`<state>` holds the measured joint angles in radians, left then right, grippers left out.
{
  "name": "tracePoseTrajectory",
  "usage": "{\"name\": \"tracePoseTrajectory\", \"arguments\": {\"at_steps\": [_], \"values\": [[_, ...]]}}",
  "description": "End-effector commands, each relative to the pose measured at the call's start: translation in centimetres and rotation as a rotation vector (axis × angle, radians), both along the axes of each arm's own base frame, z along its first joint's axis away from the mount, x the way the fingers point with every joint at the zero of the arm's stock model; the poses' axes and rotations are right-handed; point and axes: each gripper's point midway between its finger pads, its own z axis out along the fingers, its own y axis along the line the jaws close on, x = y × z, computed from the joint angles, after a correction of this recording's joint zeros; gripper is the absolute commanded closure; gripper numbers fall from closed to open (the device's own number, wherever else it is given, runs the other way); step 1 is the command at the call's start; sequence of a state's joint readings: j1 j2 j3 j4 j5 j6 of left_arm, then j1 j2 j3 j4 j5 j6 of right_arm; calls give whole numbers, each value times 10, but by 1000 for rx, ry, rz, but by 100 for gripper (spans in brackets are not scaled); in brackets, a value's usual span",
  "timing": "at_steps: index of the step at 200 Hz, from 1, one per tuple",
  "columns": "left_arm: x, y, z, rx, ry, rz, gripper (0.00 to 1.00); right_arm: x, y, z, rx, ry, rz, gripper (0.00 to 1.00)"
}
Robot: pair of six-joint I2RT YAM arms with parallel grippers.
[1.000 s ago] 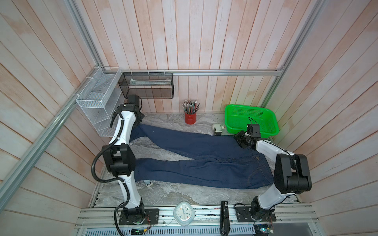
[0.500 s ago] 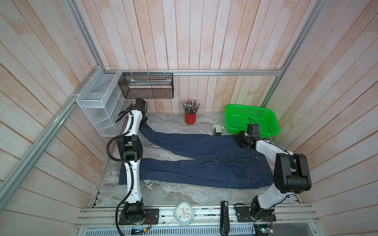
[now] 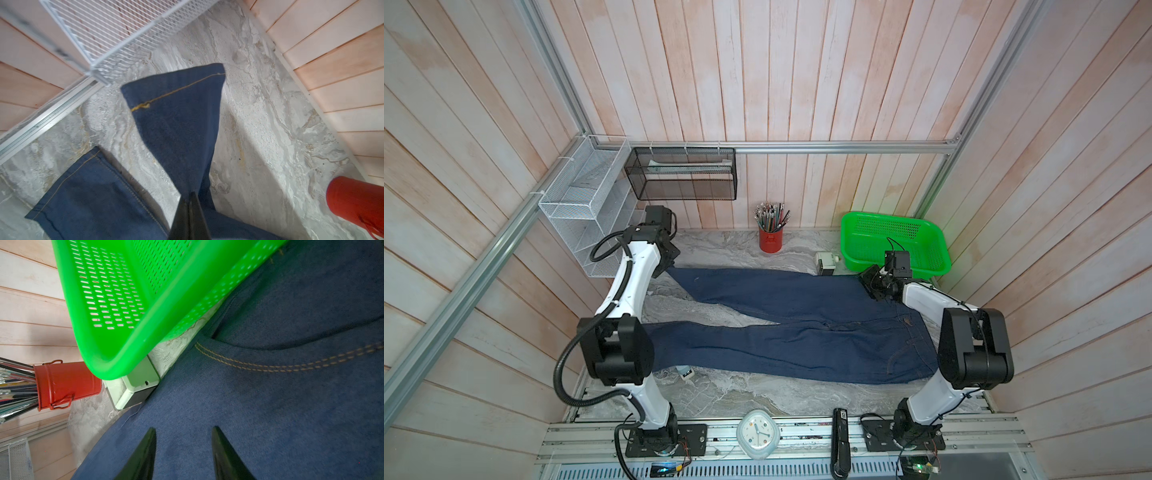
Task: Fold and stack the trousers
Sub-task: Flatten out the trousers at the center of the table.
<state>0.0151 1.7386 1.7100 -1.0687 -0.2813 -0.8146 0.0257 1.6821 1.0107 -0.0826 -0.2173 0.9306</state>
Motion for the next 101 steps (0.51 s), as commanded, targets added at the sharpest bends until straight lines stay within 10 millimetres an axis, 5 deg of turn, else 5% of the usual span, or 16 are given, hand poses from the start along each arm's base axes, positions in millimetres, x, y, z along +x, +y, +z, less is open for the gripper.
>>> {"name": "tracePoseTrajectory", "arguments": {"at_steps": [1,42,101], "values": [[-35,3,-21,4,95,4,100,3,6,9,5,-16,30,55],[-95,-11,-42,-73,187,-23,100,-6,9,15,10,-26,43,55],[-99,-11,-2,-68,144,-23,100,-11,9,17,9,-31,47,55]]}}
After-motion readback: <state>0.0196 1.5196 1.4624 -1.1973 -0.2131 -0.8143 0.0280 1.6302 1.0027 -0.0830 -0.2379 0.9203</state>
